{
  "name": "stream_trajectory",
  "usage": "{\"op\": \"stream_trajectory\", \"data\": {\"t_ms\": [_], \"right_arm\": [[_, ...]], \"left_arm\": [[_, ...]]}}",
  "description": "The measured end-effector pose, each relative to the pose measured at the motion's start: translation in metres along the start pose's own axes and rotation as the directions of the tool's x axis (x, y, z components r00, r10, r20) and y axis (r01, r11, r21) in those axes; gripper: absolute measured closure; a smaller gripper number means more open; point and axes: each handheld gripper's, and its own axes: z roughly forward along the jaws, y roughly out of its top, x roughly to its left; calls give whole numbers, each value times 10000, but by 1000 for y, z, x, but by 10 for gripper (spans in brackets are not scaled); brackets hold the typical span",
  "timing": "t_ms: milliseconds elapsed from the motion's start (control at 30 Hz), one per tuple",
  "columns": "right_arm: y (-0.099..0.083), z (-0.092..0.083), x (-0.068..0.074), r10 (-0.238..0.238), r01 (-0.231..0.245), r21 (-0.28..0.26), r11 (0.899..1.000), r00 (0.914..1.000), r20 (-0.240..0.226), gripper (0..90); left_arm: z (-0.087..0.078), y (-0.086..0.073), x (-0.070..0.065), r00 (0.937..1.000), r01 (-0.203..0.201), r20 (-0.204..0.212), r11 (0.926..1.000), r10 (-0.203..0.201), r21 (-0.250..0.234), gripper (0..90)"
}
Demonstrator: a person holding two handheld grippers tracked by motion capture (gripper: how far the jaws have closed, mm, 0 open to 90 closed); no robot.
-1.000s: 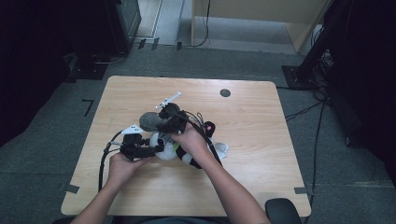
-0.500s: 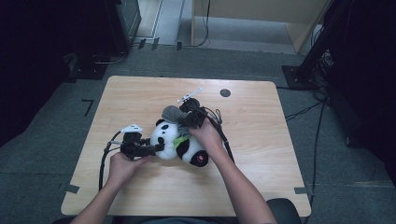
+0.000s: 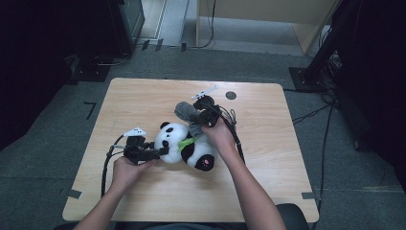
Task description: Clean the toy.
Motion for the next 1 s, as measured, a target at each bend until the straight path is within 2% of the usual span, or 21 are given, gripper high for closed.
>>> {"op": "stream_trajectory", "data": {"t_ms": [133, 200, 333, 400, 500, 600, 667, 733, 800, 1000], "right_arm": [[4, -14, -3, 50, -48, -282, 9996, 10000, 73, 772], [6, -22, -2, 75, -83, -702, 9975, 9999, -109, 773], [13, -32, 11, -121, 73, -1125, 9936, 9990, -425, 773], [17, -32, 22, -466, 399, -1170, 9923, 9974, -555, 773], [20, -26, 41, -1033, 946, -1082, 9896, 9916, -778, 772], [19, -11, 60, -1579, 1513, -726, 9858, 9828, -955, 771], [15, 0, 68, -1776, 1715, -567, 9835, 9754, -1308, 771], [11, 10, 75, -1776, 1741, -350, 9841, 9655, -1906, 770], [6, 17, 79, -2078, 2085, -203, 9778, 9535, -2183, 771], [0, 15, 69, -2038, 2012, -358, 9789, 9482, -2439, 772]], "left_arm": [[0, 0, 2, 9997, 146, 194, 9999, -145, -53, 418], [-1, -1, 5, 9991, 241, 339, 9997, -238, -84, 419], [-1, 0, 3, 9994, 219, 262, 9997, -216, -92, 419], [-1, 1, 2, 9995, 189, 239, 9998, -187, -106, 419], [-2, 2, 0, 9997, 143, 183, 9998, -142, -103, 419], [-3, 2, -2, 9999, 86, 122, 9999, -85, -126, 420], [-3, 3, -2, 9999, 80, 94, 9999, -79, -122, 420], [-3, 3, -3, 10000, 31, 6, 10000, -31, -36, 420], [-2, 2, -3, 9999, -81, -76, 9999, 82, 78, 422], [-1, 3, -1, 9999, 146, 6, 9999, -146, 53, 432]]}}
